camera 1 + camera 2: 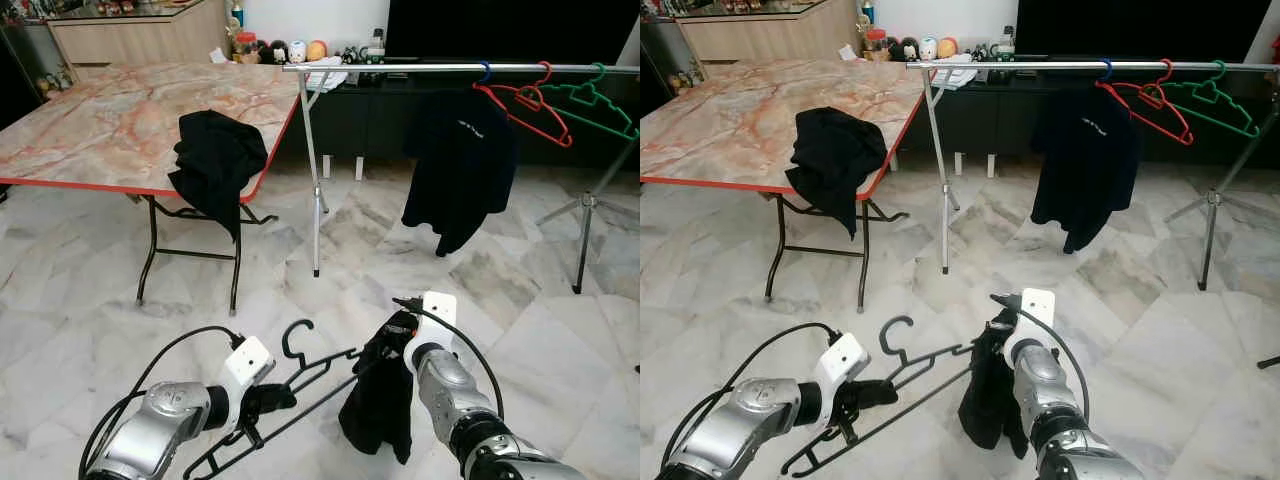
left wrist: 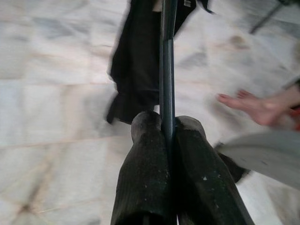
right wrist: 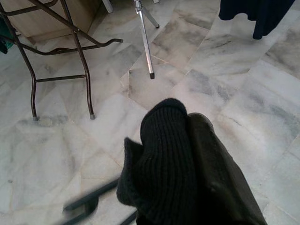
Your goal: Hang hanger
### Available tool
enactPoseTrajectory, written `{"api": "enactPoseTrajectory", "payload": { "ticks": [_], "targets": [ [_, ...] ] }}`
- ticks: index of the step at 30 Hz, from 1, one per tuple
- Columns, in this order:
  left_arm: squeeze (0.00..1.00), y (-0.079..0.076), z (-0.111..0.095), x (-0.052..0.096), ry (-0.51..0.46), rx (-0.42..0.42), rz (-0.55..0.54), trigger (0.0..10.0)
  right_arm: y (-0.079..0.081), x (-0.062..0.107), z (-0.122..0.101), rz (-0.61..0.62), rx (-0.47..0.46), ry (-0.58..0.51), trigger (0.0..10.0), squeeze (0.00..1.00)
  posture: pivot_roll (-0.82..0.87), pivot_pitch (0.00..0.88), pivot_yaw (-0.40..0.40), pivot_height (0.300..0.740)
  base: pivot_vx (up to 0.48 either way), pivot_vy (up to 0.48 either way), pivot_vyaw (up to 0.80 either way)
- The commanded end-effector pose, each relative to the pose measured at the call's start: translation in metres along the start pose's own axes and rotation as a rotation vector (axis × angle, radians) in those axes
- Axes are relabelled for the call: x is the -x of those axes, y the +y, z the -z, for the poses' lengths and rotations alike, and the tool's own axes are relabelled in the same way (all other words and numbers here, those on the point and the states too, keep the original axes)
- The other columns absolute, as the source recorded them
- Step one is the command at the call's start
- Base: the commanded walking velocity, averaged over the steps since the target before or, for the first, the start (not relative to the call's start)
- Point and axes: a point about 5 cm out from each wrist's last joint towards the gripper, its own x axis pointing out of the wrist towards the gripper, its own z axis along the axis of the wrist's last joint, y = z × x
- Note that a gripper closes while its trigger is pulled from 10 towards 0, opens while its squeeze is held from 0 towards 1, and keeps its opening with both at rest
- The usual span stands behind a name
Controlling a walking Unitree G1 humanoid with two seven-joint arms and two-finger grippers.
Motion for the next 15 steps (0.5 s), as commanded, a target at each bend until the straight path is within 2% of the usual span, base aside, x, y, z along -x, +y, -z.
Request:
{"api": "enactPoseTrajectory", "payload": {
  "ticks": [1,5,7,10,15],
  "targets": [
    [0.00,0.006,-0.001,0.000,0.008,-0.019,-0.053,10.0,0.008,-0.002,-0.010,-0.028,0.019,-0.029,10.0,0.00,0.11,0.083,0.042,0.740,0.000,0.000,0.00],
    [0.00,0.013,-0.003,-0.005,0.016,-0.022,-0.128,10.0,0.007,-0.001,-0.007,-0.026,0.019,-0.024,10.0,0.00,0.10,0.087,0.047,0.740,0.000,0.000,0.00],
    [0.00,0.013,-0.003,-0.006,0.014,-0.020,-0.125,10.0,0.008,-0.001,-0.007,-0.027,0.017,-0.029,10.0,0.00,0.10,0.088,0.049,0.740,0.000,0.000,0.00],
    [0.00,0.010,-0.005,-0.006,0.004,-0.008,-0.090,10.0,0.008,-0.001,-0.010,-0.038,0.028,-0.050,10.0,0.00,0.10,0.088,0.049,0.740,0.000,0.000,0.00],
    [0.00,0.001,-0.008,0.002,-0.020,-0.014,0.024,10.0,-0.003,-0.001,-0.015,0.025,0.038,-0.064,10.0,0.00,0.11,0.090,0.049,0.740,0.000,0.000,0.00]
  ]
}}
